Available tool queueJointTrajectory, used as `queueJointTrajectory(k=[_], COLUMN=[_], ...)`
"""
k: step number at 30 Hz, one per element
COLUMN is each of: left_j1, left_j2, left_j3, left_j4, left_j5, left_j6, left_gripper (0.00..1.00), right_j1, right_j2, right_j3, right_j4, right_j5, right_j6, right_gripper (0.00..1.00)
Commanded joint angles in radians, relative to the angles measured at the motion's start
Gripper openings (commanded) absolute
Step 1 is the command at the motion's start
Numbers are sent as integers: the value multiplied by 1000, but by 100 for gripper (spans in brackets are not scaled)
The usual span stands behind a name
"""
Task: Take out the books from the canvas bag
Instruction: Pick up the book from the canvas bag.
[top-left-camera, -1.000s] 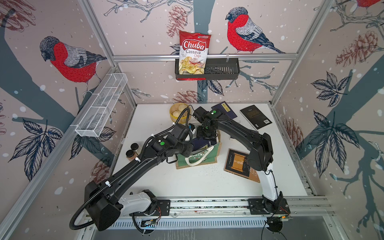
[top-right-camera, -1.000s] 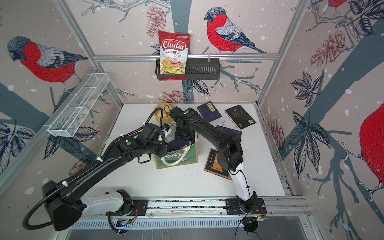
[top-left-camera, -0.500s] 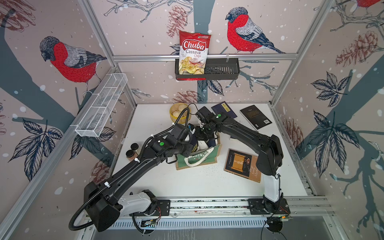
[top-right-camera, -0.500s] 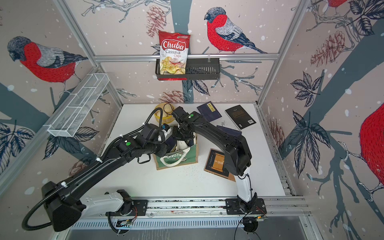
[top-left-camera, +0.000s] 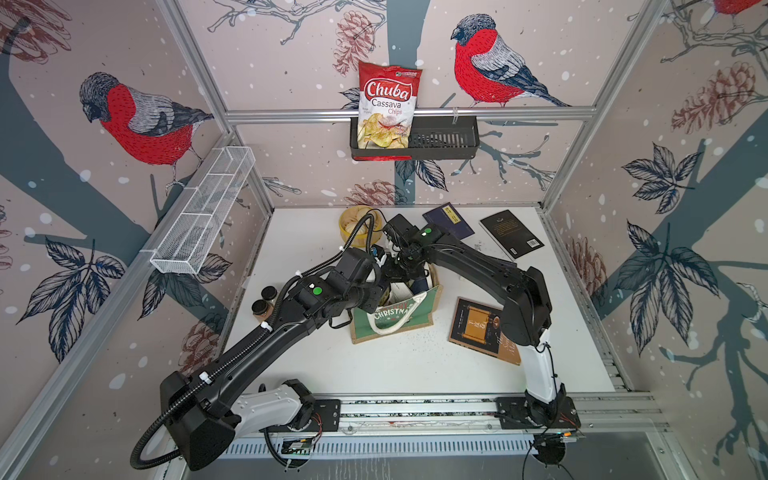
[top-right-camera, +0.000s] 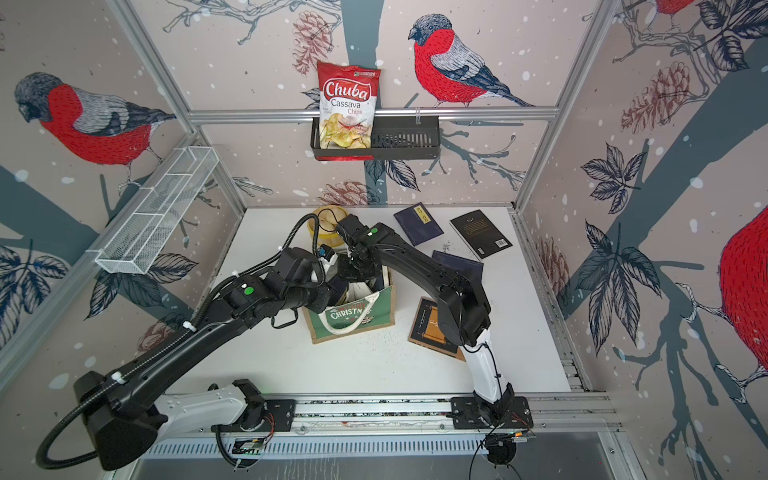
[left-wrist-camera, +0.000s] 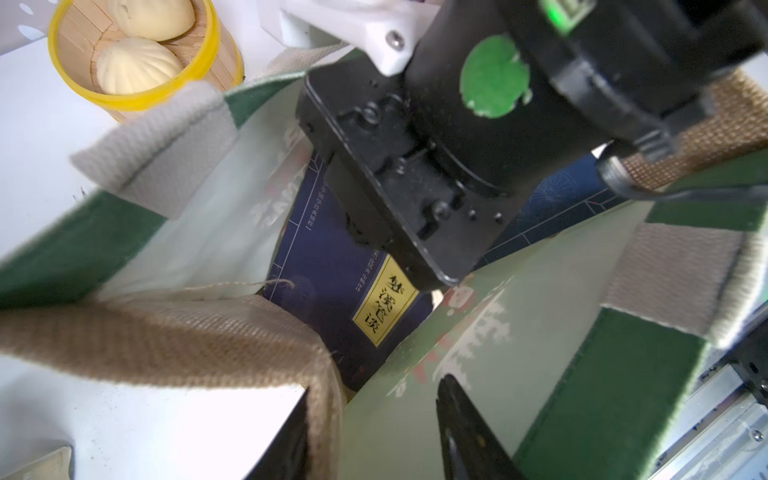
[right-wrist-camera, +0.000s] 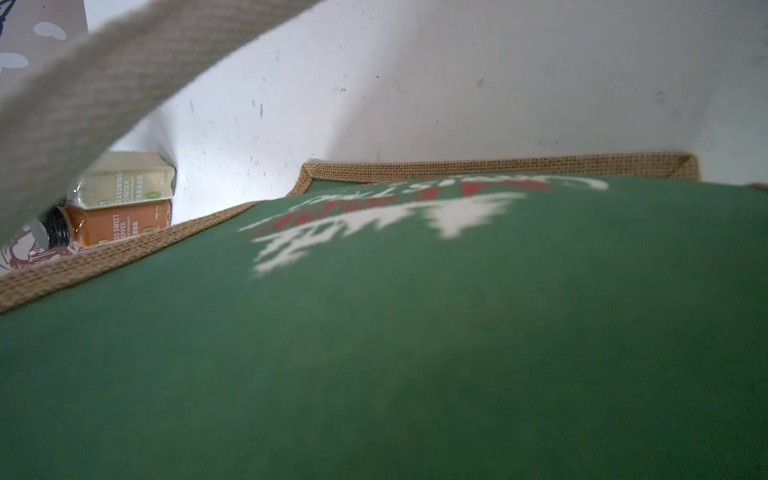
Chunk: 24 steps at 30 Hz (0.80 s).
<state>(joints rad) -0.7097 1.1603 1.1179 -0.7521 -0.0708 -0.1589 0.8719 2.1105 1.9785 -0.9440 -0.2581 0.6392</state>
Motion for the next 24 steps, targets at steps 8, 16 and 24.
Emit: queueJointTrajectory(k=[8, 16, 24], left_j1=[0, 1, 11], left_j2=[-21, -23, -17], left_j3=[15, 13, 15], left_j4=[26, 27, 42], left_j5=[-91, -119, -147], left_j6=[-14, -30, -32], left_gripper=[46, 40, 36], right_j1=[-6, -25, -27], right_j2=[-29, -89, -147], right_j3=[35, 98, 117], right_j4=[-55, -72, -110], right_j5=[43, 40, 51], right_j6=[-22, -41, -46], right_gripper=[0, 0, 0])
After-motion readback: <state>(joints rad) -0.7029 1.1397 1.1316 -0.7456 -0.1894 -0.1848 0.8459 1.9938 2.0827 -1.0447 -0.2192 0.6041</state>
